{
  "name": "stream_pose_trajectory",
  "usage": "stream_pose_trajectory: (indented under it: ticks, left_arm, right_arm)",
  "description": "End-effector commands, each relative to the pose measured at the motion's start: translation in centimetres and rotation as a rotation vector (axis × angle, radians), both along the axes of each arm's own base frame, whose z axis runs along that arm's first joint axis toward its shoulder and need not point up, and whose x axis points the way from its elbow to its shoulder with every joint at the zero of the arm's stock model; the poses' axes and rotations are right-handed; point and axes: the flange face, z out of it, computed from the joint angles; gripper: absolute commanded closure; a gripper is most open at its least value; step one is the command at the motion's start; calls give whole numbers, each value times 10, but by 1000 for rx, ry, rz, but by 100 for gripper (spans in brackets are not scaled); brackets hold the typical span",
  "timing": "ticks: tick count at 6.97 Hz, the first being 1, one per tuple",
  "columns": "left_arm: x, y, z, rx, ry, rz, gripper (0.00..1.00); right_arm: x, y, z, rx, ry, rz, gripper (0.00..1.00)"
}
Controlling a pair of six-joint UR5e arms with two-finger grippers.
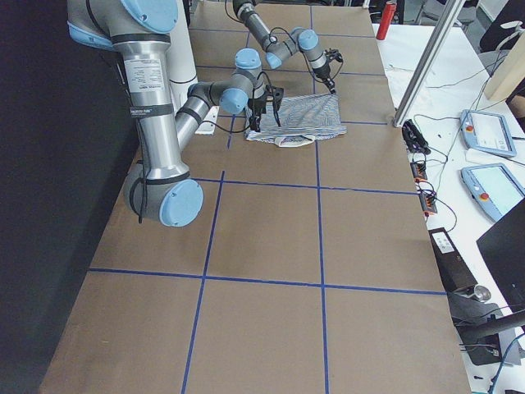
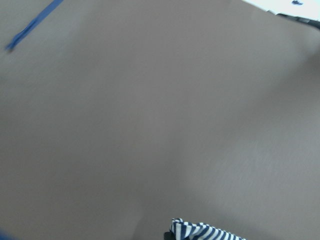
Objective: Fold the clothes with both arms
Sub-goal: 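Rotate the shirt upright with the left gripper while the right gripper releases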
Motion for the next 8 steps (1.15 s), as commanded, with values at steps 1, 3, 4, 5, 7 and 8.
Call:
stream_pose_trajectory:
  ticks: [1, 3, 4, 5, 7, 8]
  left_arm:
    - [0, -21, -2, 158, -46, 7, 1]
    - [-29, -43, -4, 224, -111, 33, 0]
    - [-42, -51, -5, 233, -114, 76, 0]
    - [-49, -49, -8, 200, -66, 150, 0]
    - [-91, -8, -13, 185, -47, 187, 0]
    - [-108, 11, -28, 174, -55, 190, 0]
  right_arm:
    - [-1, -2, 1, 7, 8, 13, 0]
    - [-7, -6, 4, 31, 25, 25, 0]
    - [-28, -20, -10, 36, 23, 31, 0]
    - [-49, -34, -8, 32, 43, 37, 0]
    - [-90, -40, -8, 106, 85, -34, 0]
    - [-109, -35, -12, 142, 101, -55, 0]
